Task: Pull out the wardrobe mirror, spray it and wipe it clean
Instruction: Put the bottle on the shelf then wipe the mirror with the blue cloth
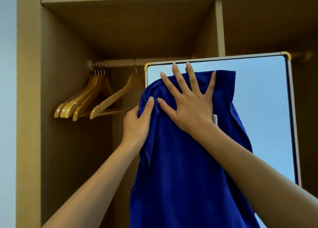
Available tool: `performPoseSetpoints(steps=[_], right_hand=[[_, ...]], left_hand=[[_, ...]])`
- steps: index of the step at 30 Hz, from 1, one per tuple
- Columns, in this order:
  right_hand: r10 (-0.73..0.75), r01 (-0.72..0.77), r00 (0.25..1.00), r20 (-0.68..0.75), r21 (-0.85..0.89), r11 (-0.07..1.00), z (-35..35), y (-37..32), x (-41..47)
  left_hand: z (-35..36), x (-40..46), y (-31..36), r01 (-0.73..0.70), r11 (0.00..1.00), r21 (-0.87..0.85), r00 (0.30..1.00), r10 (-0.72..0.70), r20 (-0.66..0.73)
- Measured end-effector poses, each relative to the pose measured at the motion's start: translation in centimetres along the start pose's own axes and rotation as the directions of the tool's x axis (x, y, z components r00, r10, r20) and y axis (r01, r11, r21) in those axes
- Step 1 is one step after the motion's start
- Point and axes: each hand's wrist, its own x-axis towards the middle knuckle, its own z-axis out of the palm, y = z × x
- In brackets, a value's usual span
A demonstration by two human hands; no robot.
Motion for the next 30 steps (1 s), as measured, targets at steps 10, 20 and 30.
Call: performPoseSetpoints(steps=[10,20,30], right_hand=[[-0.098,0.098,0.995,-0.031,-0.010,0.995,0.0,-2.1,5.0],[-0.016,0.015,0.999,-0.043,-0.018,1.000,-0.2,2.0,4.0],[0.003,-0.002,1.000,0.025,-0.024,1.000,0.5,1.5,-1.9]], left_hand=[[-1.5,1.6,0.6,0.030,0.999,-0.033,0.999,-0.028,0.036],[-0.7,1.7,-0.4,-0.019,0.999,0.046,1.000,0.017,0.024],[0.3,-0.3,-2.3,-0.073,0.983,0.167,0.996,0.062,0.072]])
